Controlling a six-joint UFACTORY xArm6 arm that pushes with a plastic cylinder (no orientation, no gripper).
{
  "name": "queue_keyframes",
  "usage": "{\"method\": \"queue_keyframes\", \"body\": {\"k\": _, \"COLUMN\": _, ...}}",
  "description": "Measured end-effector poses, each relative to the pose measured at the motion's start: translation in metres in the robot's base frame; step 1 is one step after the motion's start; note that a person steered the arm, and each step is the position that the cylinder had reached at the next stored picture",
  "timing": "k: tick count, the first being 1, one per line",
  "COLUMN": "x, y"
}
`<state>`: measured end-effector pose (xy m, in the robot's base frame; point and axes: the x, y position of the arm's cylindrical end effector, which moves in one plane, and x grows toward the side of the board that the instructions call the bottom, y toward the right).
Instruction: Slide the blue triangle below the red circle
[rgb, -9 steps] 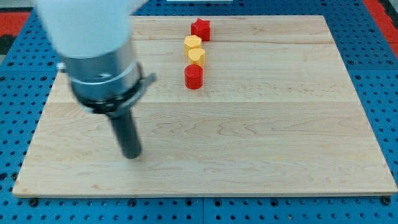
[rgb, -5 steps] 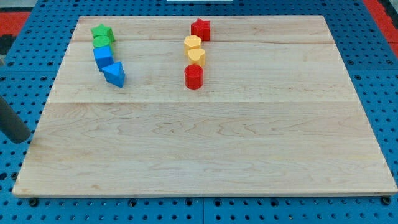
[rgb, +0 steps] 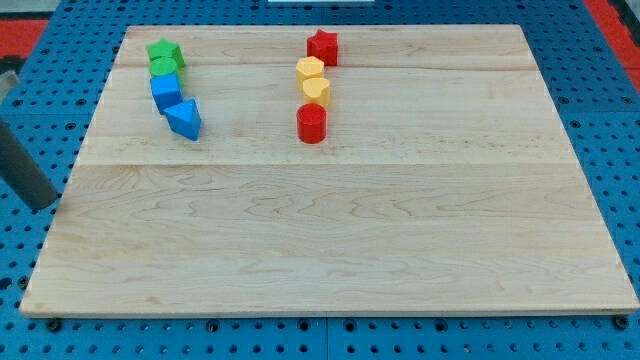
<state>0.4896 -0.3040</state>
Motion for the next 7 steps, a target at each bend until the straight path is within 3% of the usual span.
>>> {"method": "queue_keyframes", "body": {"k": 2, "x": -0.115, "y": 0.030}}
{"method": "queue_keyframes", "body": {"k": 3, "x": -0.123, "y": 0.116}}
{"method": "queue_keyframes", "body": {"k": 5, "x": -0.114, "y": 0.166}}
{"method": "queue_keyframes", "body": {"k": 6, "x": -0.107, "y": 0.188}}
{"method": "queue_keyframes", "body": {"k": 7, "x": -0.105, "y": 0.153}}
